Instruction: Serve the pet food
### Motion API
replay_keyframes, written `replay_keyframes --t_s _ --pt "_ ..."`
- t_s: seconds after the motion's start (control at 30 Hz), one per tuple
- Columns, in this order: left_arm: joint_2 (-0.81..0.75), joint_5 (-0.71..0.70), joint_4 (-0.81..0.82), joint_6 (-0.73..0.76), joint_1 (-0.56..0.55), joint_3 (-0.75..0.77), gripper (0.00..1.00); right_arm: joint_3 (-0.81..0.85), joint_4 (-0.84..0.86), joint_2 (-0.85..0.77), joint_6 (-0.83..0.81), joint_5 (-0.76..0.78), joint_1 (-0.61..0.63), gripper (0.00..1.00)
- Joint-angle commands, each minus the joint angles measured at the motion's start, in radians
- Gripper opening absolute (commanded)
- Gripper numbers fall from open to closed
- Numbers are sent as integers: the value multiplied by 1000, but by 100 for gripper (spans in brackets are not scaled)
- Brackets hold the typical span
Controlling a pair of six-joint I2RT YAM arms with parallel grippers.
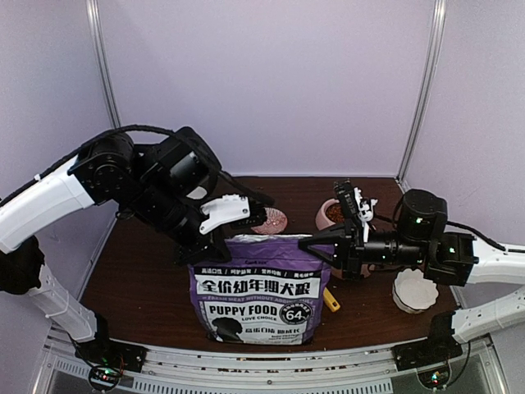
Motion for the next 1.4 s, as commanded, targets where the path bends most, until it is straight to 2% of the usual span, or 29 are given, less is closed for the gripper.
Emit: replay_keyframes --t_s 0.0,0.13,0.2,0.27,0.3,0.4,0.57,0.6,0.67,0.73,0.8,0.87,0.9,1.07,1.13,1.2,1.23,1.3,1.37 --pt "-31 -43 -21 6 11 -11 0 -5 36 -43 -5 40 -6 0" --pt "-40 -55 -21 8 16 -12 2 -12 34 -52 -5 44 -5 0" --pt "-43 -65 -23 7 18 -12 18 -14 29 -57 -5 49 -6 0" --pt "-45 -70 -22 7 19 -12 22 -14 27 -60 -5 51 -6 0" --pt "-46 -70 -22 6 19 -12 21 -13 27 -62 -5 52 -6 0" --pt "-46 -61 -22 6 21 -17 0 -14 23 -63 -5 54 -6 0" --pt "-53 -63 -22 7 26 -22 0 -18 16 -69 -7 60 -6 0" --pt "-54 -70 -21 6 27 -21 3 -18 16 -71 -7 61 -6 0" --pt "-58 -80 -23 6 29 -23 18 -20 14 -73 -8 63 -6 0" --pt "-60 -83 -22 6 31 -22 22 -20 12 -76 -8 65 -6 0" --pt "-60 -84 -21 5 31 -24 19 -21 10 -78 -8 66 -6 0" --pt "-64 -82 -21 6 32 -27 2 -21 9 -80 -8 68 -6 0" --pt "-65 -81 -23 6 33 -29 0 -21 7 -81 -9 69 -6 0" --pt "-75 -85 -22 6 39 -37 0 -26 2 -90 -10 76 -6 0" --pt "-80 -97 -24 4 41 -40 14 -26 0 -93 -10 78 -6 0" --pt "-84 -100 -23 4 44 -42 20 -26 -1 -95 -10 79 -6 0" --pt "-85 -99 -23 4 44 -42 17 -25 -2 -96 -10 79 -6 0" --pt "-84 -94 -24 5 46 -42 0 -26 -3 -96 -10 80 -6 0" --pt "-84 -85 -24 7 47 -43 0 -26 -4 -97 -10 80 -6 0"
